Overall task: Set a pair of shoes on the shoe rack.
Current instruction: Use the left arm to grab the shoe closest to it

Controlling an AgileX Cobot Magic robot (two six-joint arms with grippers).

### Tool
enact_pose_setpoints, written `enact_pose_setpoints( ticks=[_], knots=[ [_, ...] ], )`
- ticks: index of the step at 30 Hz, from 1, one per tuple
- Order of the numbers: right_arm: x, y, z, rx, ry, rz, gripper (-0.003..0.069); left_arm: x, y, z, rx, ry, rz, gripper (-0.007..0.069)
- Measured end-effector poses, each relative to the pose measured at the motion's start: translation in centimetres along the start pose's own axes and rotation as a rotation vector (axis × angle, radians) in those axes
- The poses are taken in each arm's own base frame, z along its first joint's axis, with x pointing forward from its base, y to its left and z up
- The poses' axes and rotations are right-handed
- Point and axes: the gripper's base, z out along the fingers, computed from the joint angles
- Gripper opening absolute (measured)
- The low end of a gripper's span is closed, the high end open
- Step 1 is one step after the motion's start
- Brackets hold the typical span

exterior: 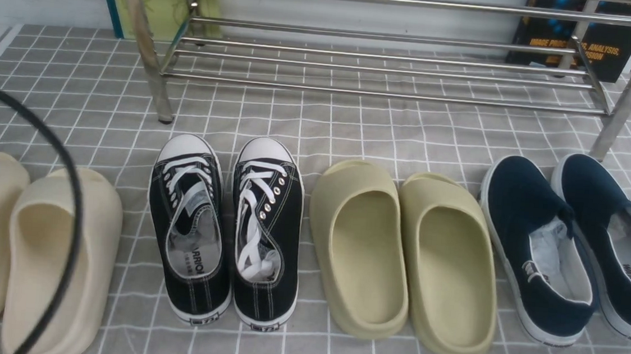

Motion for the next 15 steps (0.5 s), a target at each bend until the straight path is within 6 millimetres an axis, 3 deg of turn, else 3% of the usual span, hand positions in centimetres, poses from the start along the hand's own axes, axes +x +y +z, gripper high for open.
enact_pose_setpoints(
  ticks=[5,10,12,15],
  knots=[
    [0.0,0.0,0.0,0.0,0.0,0.0,0.0239,-1.1,-2.3,2.8,0.042,0.144,0.116,-0.0013],
    [0.0,0.0,0.0,0.0,0.0,0.0,0.0239,-3.2,-6.0,6.6,0.038,0.249,0.224,0.0004],
    [0.0,0.0,0.0,0.0,0.0,0.0,0.0239,-3.7,-6.6,7.9,0.021,0.271,0.222,0.0026],
    [0.0,0.0,0.0,0.0,0.0,0.0,0.0239,-4.8,-7.8,11.5,-0.024,0.325,0.162,0.0147]
  ],
)
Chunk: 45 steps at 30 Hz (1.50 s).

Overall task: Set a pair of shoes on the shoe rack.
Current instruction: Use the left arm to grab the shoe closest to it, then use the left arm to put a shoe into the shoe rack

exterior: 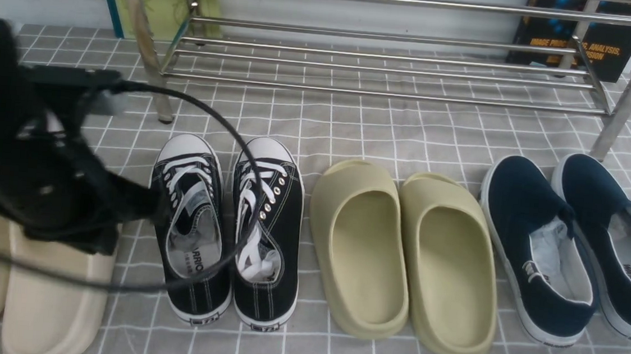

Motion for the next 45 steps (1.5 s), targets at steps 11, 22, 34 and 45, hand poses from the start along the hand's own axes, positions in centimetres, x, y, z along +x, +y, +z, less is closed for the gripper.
enact_pose_setpoints(
  ticks=[11,22,34,45],
  knots=[
    [0.0,0.0,0.0,0.0,0.0,0.0,0.0239,-2.7,-1.2,7.6,-0.023,0.061,-0.102,0.0362],
    [0.0,0.0,0.0,0.0,0.0,0.0,0.0239,-3.0,-1.6,12.4,-0.05,0.137,-0.118,0.0202],
    [0.0,0.0,0.0,0.0,0.0,0.0,0.0239,-2.4,-1.1,7.1,-0.034,0.074,-0.118,-0.0013],
    [0.0,0.0,0.0,0.0,0.0,0.0,0.0239,-7.0,-2.1,1.9,-0.015,-0.071,-0.062,-0.0013]
  ],
)
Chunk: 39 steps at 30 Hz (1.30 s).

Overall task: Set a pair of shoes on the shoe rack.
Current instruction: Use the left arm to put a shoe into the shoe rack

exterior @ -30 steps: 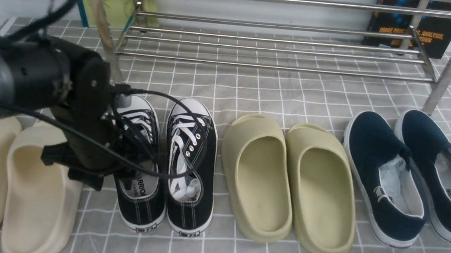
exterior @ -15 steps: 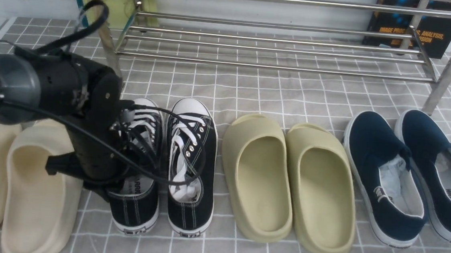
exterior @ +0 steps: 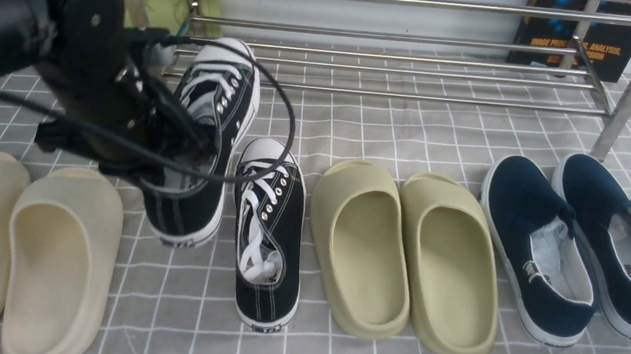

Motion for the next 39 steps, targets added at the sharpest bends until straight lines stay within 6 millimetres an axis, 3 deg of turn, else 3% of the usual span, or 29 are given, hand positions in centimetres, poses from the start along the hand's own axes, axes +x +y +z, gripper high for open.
enact_pose_setpoints(
  ticks=[9,18,28,39],
  knots=[
    [0.0,0.0,0.0,0.0,0.0,0.0,0.0239,-4.8,-2.1,4.3,-0.03,0.028,0.022,-0.0013],
    [0.0,0.0,0.0,0.0,0.0,0.0,0.0239,-9.6,-3.6,6.3,-0.073,-0.055,0.033,-0.0013],
    [0.0,0.0,0.0,0.0,0.0,0.0,0.0239,-13.3,-4.3,8.9,-0.13,-0.153,0.032,-0.0013],
    [0.0,0.0,0.0,0.0,0.0,0.0,0.0239,-15.8,-2.1,10.2,-0.078,-0.244,-0.106,0.0048]
  ],
)
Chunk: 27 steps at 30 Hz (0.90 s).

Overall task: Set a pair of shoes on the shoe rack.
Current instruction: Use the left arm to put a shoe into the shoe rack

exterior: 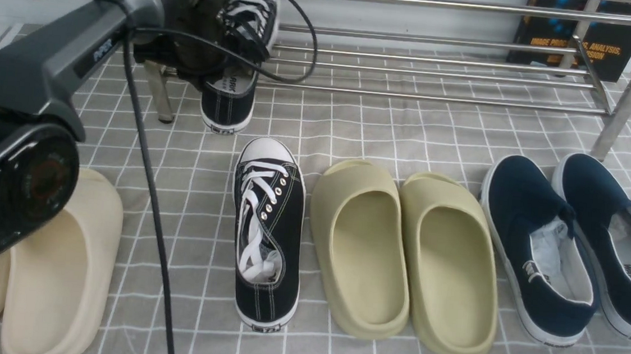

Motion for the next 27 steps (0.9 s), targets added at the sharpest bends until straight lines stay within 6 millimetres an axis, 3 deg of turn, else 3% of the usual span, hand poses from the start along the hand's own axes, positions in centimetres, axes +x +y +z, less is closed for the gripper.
enact_pose_setpoints(
  ticks=[7,12,16,22,27],
  knots=[
    [0.0,0.0,0.0,0.0,0.0,0.0,0.0239,-1.1,-0.4,-0.4,0.056,-0.104,-0.007,0.0242],
    [0.0,0.0,0.0,0.0,0.0,0.0,0.0239,-1.3,0.1,-1.0,-0.002,-0.089,0.014,0.0298],
    [0.0,0.0,0.0,0.0,0.0,0.0,0.0239,-1.7,0.9,-3.4,-0.062,-0.067,0.053,0.0275],
    [0.0,0.0,0.0,0.0,0.0,0.0,0.0239,-2.9,3.1,-12.4,-0.118,-0.102,0.116,0.0117],
    [0.0,0.0,0.0,0.0,0.0,0.0,0.0239,-2.0,3.9,-16.0,-0.075,-0.099,0.117,0.0027]
  ],
)
